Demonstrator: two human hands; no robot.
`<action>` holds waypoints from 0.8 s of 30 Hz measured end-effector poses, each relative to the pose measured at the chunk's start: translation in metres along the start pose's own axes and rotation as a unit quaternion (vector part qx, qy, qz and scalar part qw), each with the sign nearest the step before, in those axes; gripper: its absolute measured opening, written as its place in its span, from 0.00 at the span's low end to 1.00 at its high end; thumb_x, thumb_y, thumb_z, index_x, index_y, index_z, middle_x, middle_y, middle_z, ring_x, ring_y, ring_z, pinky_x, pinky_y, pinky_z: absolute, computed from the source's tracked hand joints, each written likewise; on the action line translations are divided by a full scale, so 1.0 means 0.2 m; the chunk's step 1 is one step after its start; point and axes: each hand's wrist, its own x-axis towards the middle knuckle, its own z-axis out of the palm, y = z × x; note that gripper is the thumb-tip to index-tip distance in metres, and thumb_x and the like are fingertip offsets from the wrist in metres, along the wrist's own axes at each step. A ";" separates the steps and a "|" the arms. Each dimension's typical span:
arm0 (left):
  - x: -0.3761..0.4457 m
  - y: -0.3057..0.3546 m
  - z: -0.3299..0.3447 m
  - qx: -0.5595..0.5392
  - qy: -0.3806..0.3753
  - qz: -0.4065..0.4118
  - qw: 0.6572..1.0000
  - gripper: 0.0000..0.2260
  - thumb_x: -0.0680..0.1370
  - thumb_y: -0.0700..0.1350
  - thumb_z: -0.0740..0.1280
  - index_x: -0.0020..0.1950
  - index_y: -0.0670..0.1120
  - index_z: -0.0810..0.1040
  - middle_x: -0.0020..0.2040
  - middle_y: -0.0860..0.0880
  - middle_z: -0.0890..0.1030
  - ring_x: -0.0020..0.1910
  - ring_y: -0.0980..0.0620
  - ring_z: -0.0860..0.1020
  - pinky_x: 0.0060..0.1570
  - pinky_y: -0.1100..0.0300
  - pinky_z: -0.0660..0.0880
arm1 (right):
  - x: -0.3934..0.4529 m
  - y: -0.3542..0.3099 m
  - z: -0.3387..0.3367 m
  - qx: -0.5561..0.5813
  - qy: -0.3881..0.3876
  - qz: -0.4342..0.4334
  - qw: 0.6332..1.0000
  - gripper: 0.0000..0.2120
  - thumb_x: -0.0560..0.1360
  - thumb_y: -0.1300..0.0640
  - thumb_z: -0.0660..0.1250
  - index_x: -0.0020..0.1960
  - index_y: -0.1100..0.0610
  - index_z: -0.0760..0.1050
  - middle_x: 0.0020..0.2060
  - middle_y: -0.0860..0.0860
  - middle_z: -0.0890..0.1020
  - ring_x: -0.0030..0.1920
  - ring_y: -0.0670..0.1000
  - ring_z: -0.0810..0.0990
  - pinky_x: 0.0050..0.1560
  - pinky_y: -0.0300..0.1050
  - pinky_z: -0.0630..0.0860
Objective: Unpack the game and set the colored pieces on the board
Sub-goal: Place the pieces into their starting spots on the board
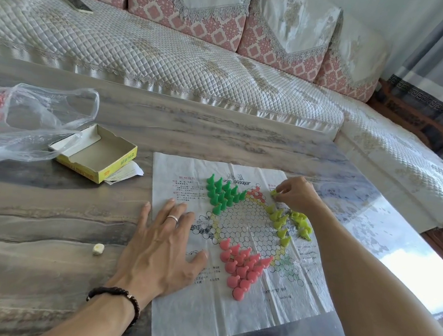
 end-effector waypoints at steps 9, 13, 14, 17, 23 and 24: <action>0.00 0.00 0.00 0.000 -0.005 0.003 1.000 0.33 0.75 0.65 0.52 0.76 0.50 0.56 0.79 0.50 0.54 0.78 0.52 0.44 0.75 0.43 0.41 | -0.07 0.01 -0.07 -0.008 0.068 -0.003 0.998 0.07 0.74 0.61 0.69 0.39 0.65 0.80 0.32 0.48 0.81 0.33 0.49 0.79 0.37 0.47 0.79; 0.00 0.01 0.00 -0.008 0.001 0.001 1.000 0.34 0.74 0.65 0.53 0.75 0.50 0.58 0.78 0.49 0.56 0.78 0.51 0.45 0.75 0.43 0.43 | -0.17 0.03 -0.14 -0.023 0.090 -0.021 0.995 0.09 0.75 0.64 0.65 0.41 0.69 0.79 0.27 0.45 0.78 0.24 0.43 0.70 0.26 0.39 0.69; 0.00 0.01 0.00 -0.006 0.000 0.001 1.000 0.34 0.74 0.65 0.53 0.75 0.50 0.58 0.78 0.49 0.56 0.78 0.51 0.45 0.75 0.43 0.43 | -0.20 0.03 -0.15 -0.019 0.091 -0.027 0.995 0.08 0.74 0.64 0.65 0.42 0.67 0.81 0.30 0.47 0.81 0.26 0.44 0.72 0.28 0.39 0.70; 0.00 0.00 0.00 0.002 -0.002 0.000 1.000 0.34 0.74 0.66 0.53 0.76 0.51 0.57 0.78 0.50 0.55 0.78 0.51 0.45 0.75 0.43 0.43 | -0.30 0.05 -0.15 0.003 0.095 -0.033 0.995 0.08 0.72 0.65 0.66 0.43 0.57 0.84 0.37 0.49 0.83 0.37 0.46 0.79 0.36 0.36 0.72; 0.00 0.01 0.00 0.004 0.000 0.000 1.000 0.34 0.73 0.66 0.52 0.75 0.51 0.59 0.78 0.50 0.57 0.78 0.51 0.47 0.75 0.42 0.44 | -0.41 0.09 -0.13 -0.013 0.031 -0.025 0.999 0.06 0.71 0.65 0.69 0.40 0.55 0.81 0.33 0.46 0.80 0.31 0.42 0.76 0.29 0.29 0.67; 0.00 0.01 0.00 0.004 0.001 -0.001 1.000 0.34 0.73 0.66 0.52 0.75 0.51 0.59 0.78 0.50 0.57 0.78 0.51 0.47 0.75 0.43 0.44 | -0.41 0.09 -0.12 -0.016 0.021 -0.027 0.999 0.07 0.72 0.65 0.69 0.39 0.54 0.80 0.32 0.46 0.80 0.31 0.42 0.75 0.28 0.30 0.68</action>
